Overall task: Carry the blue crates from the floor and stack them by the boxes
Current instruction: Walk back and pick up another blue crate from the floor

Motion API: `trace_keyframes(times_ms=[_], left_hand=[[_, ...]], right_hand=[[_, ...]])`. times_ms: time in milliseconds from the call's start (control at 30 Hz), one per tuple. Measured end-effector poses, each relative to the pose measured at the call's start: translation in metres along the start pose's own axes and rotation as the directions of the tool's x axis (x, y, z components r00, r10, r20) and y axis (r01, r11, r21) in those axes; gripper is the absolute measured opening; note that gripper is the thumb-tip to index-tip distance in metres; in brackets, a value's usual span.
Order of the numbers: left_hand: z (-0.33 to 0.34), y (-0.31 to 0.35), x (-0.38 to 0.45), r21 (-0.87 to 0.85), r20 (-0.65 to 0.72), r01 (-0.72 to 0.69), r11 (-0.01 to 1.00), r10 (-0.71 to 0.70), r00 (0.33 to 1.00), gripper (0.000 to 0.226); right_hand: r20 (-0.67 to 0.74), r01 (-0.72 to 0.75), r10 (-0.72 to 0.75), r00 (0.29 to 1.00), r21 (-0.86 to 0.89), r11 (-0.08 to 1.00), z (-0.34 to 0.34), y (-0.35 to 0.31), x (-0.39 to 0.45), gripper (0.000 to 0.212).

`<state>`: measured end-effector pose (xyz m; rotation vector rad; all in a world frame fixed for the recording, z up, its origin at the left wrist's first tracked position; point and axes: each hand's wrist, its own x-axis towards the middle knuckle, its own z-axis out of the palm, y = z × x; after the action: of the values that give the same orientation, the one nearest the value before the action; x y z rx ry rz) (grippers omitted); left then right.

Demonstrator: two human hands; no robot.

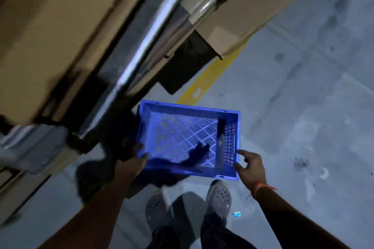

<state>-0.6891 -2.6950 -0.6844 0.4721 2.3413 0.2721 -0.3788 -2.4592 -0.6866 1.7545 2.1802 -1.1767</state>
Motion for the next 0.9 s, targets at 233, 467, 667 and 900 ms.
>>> trace_keyframes(times_ms=[233, 467, 667, 900], left_hand=[[0.077, -0.062, 0.141, -0.159, -0.121, -0.077, 0.984, 0.058, 0.991, 0.037], [0.071, -0.032, 0.160, -0.163, -0.151, -0.140, 0.977, 0.116, 0.982, 0.012], [0.077, -0.052, 0.177, -0.252, 0.039, -0.099, 0.963, 0.112, 0.993, 0.030], [0.035, 0.013, 0.083, -0.287, 0.050, -0.169, 0.943, 0.191, 0.980, 0.021]], right_hand=[[-0.052, -0.069, 0.069, 0.996, -0.002, 0.998, 0.056, 0.046, 0.107, 0.050], [-0.004, -0.103, 0.105, 0.994, 0.127, 0.987, 0.086, 0.074, 0.157, 0.030], [0.096, -0.116, 0.093, 0.991, 0.268, 0.956, 0.084, 0.081, 0.162, 0.033], [0.097, -0.116, 0.089, 0.991, 0.328, 0.938, -0.020, 0.084, 0.085, 0.033]])
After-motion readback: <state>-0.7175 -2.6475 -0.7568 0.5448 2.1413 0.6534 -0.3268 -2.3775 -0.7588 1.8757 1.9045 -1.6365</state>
